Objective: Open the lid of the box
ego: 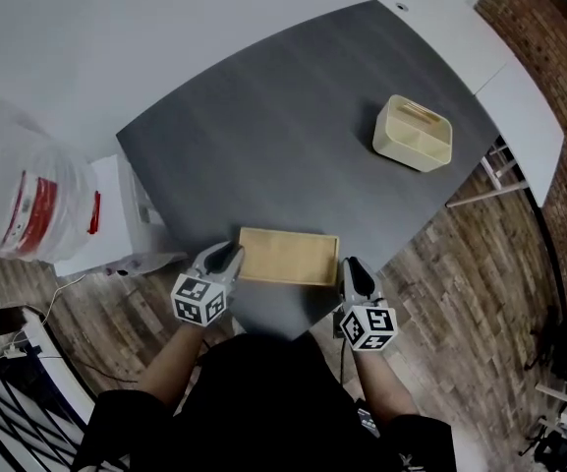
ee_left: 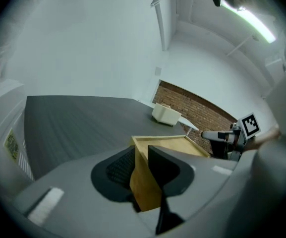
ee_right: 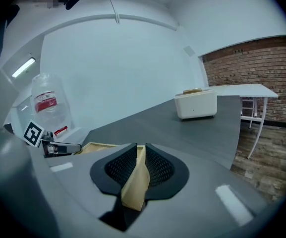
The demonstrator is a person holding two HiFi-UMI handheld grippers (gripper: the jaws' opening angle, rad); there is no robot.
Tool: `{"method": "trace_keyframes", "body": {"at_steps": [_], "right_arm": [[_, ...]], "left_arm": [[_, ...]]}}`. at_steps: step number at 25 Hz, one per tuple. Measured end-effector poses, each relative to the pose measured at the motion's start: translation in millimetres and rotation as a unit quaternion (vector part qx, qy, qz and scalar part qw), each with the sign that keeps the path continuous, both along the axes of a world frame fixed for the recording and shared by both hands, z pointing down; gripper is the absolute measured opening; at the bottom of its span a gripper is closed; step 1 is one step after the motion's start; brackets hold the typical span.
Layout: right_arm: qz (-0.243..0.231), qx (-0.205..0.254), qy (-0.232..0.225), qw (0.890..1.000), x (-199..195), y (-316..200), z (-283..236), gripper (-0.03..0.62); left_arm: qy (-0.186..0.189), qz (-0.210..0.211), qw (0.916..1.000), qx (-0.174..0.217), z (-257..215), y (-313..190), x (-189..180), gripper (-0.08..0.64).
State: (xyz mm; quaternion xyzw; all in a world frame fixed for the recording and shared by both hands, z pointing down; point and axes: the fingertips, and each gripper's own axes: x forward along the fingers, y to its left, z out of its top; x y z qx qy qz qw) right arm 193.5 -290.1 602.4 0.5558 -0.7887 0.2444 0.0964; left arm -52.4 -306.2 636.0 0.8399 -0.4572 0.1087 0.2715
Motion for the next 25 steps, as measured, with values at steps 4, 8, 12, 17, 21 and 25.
{"method": "trace_keyframes", "body": {"at_steps": [4, 8, 12, 17, 21, 25], "right_arm": [[-0.005, -0.027, 0.008, 1.000, -9.7, -7.6, 14.5, 0.107], [-0.006, -0.051, 0.013, 0.999, -15.0, -11.7, 28.5, 0.115], [-0.006, -0.063, 0.015, 0.998, -18.7, -13.5, 36.1, 0.112], [-0.016, -0.076, -0.019, 0.997, -24.8, -11.4, 38.9, 0.074], [-0.017, -0.076, -0.018, 0.997, -23.6, -12.3, 39.0, 0.074], [-0.012, -0.083, -0.035, 0.996, -20.8, -13.2, 39.8, 0.087]], "left_arm": [[0.007, -0.002, 0.9999, -0.008, 0.4, 1.8, -0.8, 0.081], [0.015, -0.005, 0.9998, -0.016, 0.3, 3.0, -1.3, 0.080], [0.023, -0.004, 0.9996, -0.018, 1.2, 3.5, -2.7, 0.078], [0.034, -0.004, 0.9992, -0.023, 1.1, 3.6, -2.2, 0.075], [0.038, -0.007, 0.9989, -0.027, 2.0, 1.5, -1.0, 0.075], [0.056, -0.018, 0.9974, -0.041, 2.9, 0.6, -3.3, 0.080]]}}
